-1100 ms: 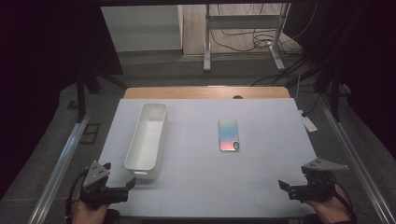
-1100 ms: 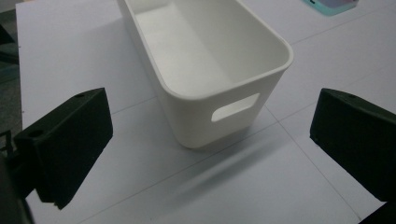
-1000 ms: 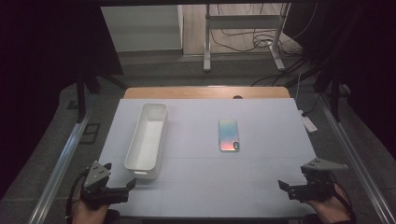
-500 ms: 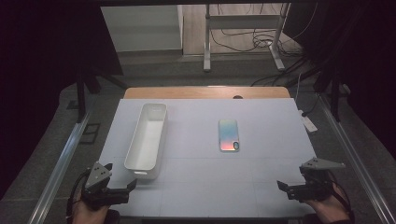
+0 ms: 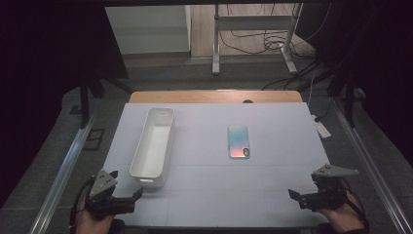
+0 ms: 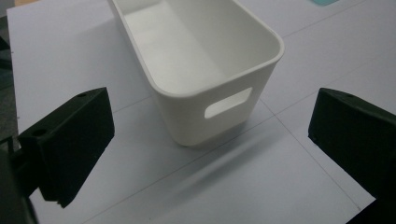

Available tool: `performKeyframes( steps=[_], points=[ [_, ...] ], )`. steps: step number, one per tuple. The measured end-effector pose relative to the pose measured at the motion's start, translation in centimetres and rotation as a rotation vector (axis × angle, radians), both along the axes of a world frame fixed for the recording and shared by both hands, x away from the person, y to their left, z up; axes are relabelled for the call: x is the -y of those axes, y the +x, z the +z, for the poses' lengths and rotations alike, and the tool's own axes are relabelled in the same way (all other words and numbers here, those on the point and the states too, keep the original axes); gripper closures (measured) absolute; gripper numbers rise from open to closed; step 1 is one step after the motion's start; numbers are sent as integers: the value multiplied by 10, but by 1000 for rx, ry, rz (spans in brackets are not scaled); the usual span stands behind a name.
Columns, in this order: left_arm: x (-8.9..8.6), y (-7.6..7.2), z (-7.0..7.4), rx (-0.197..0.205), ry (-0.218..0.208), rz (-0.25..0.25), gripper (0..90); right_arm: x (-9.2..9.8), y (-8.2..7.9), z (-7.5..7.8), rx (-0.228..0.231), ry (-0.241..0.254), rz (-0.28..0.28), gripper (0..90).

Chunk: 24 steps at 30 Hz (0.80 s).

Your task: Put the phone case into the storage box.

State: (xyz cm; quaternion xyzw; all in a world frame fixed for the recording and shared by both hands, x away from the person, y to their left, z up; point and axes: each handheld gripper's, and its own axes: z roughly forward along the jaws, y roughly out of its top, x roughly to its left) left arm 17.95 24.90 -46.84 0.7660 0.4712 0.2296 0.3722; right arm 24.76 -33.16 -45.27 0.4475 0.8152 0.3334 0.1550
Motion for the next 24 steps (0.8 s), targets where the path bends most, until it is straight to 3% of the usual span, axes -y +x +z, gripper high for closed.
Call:
performKeyframes(
  steps=[24],
  points=[
    [2, 0, 0, -1, 15, -7, 10, -14, 25, 3, -5, -10, 51, 0]
  ],
)
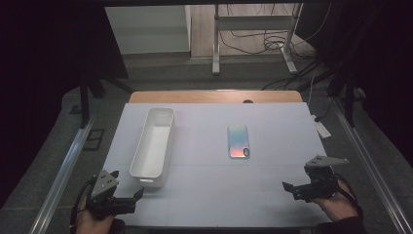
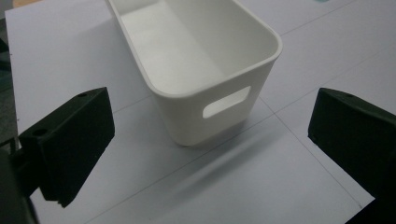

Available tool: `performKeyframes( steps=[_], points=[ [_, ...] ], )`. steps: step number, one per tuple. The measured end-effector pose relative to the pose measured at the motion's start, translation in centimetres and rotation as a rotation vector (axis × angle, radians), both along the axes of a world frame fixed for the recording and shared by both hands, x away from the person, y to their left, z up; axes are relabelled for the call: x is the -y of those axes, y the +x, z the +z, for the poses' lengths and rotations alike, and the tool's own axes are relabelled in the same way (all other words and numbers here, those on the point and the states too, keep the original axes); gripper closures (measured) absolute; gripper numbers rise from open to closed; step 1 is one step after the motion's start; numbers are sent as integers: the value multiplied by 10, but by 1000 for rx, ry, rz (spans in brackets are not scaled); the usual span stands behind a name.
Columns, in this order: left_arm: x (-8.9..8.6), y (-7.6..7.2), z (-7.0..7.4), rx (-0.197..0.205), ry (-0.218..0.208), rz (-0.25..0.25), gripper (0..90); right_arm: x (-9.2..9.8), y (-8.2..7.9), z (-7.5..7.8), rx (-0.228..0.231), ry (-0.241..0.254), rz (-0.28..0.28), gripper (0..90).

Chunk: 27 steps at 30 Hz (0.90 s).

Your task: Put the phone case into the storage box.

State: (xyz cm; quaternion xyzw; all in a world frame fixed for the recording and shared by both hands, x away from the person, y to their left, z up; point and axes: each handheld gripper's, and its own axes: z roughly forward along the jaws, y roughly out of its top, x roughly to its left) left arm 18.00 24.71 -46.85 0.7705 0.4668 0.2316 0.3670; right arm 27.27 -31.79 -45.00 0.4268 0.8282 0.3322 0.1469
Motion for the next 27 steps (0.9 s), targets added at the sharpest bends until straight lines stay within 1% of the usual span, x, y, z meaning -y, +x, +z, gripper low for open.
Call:
performKeyframes(
  steps=[8, 14, 17, 27],
  points=[
    [0, 0, 0, -1, -3, 0, 10, -5, 7, 1, -2, -2, 12, 0],
    [0, 0, 0, -1, -2, 0, 10, -8, 15, 1, -14, -27, 16, 0],
    [0, 0, 0, -1, -1, -1, 11, -9, 18, 2, -16, -31, 19, 0],
    [0, 0, 0, -2, 1, -5, 12, -18, 30, 1, -38, -24, 51, 0]
  ],
)
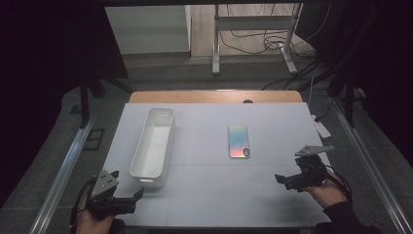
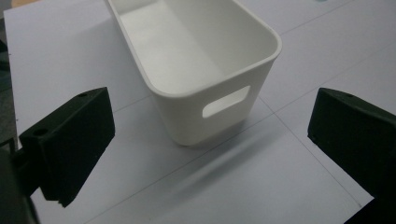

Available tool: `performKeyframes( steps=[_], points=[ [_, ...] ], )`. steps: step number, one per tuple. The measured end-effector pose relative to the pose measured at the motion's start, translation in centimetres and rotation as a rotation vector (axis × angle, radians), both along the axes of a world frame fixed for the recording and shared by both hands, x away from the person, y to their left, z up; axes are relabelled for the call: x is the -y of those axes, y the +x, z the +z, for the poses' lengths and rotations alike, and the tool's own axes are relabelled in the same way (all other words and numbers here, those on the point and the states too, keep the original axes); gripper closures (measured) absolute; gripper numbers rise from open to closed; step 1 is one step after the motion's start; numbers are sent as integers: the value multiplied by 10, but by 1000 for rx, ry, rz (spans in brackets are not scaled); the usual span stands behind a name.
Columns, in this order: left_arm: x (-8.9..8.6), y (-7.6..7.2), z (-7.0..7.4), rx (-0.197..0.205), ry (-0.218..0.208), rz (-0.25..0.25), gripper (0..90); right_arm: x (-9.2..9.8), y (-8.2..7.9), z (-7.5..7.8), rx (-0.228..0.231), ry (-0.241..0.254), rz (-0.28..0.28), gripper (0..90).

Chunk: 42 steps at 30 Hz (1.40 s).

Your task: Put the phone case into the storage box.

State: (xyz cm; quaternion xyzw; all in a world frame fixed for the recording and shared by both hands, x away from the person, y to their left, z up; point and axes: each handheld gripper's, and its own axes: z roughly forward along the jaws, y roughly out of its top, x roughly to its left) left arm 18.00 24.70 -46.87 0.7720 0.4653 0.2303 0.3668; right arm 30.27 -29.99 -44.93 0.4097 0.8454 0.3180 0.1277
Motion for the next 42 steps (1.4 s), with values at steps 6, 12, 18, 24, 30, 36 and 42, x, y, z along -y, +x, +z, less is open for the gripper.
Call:
performKeyframes(
  steps=[6, 12, 18, 24, 30, 36, 42],
  points=[
    [0, 0, 0, 0, 1, -3, 12, -6, 6, 0, -5, 4, 8, 0],
    [0, 0, 0, 0, 2, -5, 12, -13, 12, 1, -7, 6, 21, 0],
    [0, 0, 0, -1, -1, -4, 13, -19, 19, 1, -6, 2, 22, 0],
    [-1, 0, 0, -2, -8, -3, 12, -26, 27, 3, -2, 4, 30, 0],
    [-1, 0, 0, -4, -11, -3, 12, -32, 35, 2, -11, -5, 42, 0],
    [-2, 1, 0, -7, -18, -2, 10, -38, 42, 1, -15, -16, 52, 0],
    [-2, 1, 0, -8, -20, -3, 9, -44, 49, 0, -22, -22, 65, 0]
  ],
)
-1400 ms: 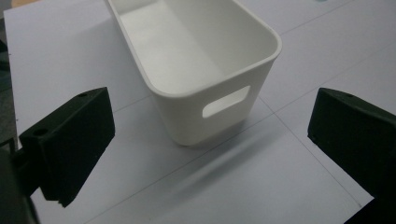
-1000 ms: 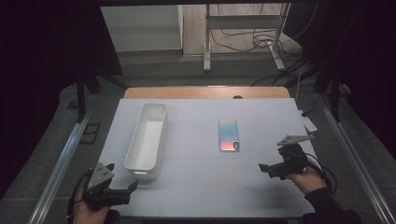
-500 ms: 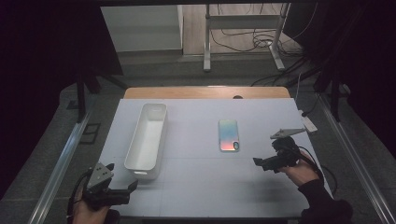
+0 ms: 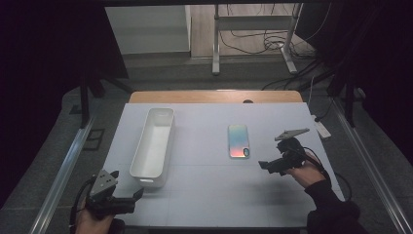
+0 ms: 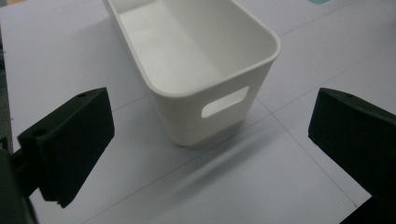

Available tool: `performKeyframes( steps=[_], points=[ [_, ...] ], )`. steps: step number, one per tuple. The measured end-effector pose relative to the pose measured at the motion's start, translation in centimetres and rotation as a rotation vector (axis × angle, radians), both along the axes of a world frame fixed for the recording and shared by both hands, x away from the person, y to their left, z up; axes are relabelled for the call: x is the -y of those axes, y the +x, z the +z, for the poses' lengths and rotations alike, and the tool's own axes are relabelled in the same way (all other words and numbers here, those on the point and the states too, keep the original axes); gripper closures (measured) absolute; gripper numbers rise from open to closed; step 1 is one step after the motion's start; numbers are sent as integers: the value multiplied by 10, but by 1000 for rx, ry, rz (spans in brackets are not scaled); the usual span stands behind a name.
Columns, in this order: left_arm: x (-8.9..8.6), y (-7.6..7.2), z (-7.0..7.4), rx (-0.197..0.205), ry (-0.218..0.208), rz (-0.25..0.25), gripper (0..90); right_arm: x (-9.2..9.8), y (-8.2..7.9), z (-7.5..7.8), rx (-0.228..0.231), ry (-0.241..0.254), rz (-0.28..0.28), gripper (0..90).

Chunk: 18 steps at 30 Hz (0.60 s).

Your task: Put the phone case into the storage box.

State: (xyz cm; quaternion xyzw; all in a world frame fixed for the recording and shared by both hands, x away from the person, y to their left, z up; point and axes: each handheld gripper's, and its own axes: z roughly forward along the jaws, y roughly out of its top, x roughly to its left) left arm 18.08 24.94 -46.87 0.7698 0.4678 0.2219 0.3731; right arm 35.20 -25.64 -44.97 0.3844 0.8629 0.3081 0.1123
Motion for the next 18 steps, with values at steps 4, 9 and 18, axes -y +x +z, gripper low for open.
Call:
performKeyframes(
  steps=[4, 9, 18],
  points=[
    [0, 0, 0, 0, -2, -1, 8, -4, 6, -1, -4, -6, 9, 0],
    [0, 0, 0, -2, -6, -2, 8, -11, 15, -3, -9, -19, 24, 0],
    [-1, 0, 0, -2, -9, -3, 8, -26, 30, -8, -24, -24, 58, 0]
  ],
)
